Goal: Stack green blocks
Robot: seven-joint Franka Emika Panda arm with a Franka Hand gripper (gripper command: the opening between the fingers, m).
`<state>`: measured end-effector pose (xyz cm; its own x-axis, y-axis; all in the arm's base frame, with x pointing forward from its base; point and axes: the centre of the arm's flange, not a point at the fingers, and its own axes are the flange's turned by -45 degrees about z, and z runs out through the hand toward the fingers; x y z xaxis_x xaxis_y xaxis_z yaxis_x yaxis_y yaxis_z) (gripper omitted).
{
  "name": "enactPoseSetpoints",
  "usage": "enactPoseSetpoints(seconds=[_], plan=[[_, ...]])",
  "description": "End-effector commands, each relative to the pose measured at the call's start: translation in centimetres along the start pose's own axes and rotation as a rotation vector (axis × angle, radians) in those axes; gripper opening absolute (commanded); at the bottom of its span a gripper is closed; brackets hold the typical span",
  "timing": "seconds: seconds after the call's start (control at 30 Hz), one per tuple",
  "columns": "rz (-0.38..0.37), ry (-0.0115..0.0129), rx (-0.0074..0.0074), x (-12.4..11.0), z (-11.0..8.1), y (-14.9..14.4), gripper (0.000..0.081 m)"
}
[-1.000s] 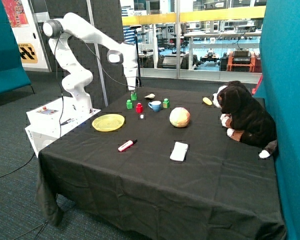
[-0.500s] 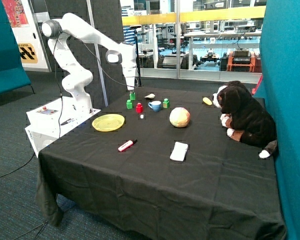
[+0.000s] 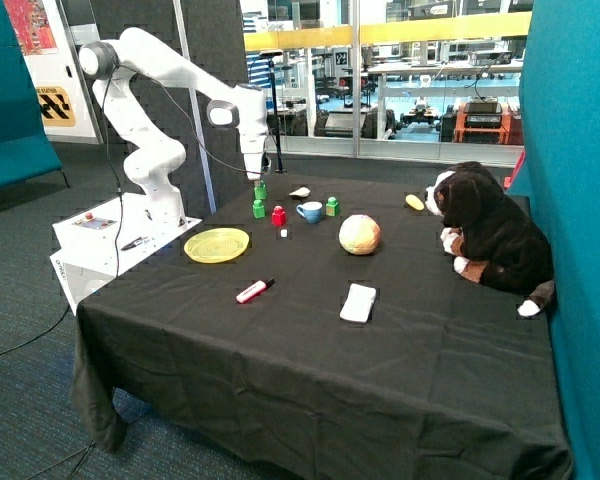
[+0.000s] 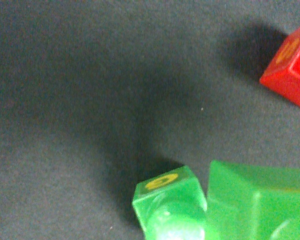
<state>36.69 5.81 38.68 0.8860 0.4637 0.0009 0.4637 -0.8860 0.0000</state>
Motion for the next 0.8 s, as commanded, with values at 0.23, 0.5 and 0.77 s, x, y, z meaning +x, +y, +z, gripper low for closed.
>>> enactPoseSetpoints(seconds=[0.23,0.5,0.77], plan=[[0.100,-0.0009,-0.0001,-2.5,-0.3,0.3,0.0000],[0.075,-0.0009,-0.0001,-1.7,-0.1,1.2,0.0000],[0.034,-0.0009,-0.0001,-0.3,-0.2,-0.1,0.0000]])
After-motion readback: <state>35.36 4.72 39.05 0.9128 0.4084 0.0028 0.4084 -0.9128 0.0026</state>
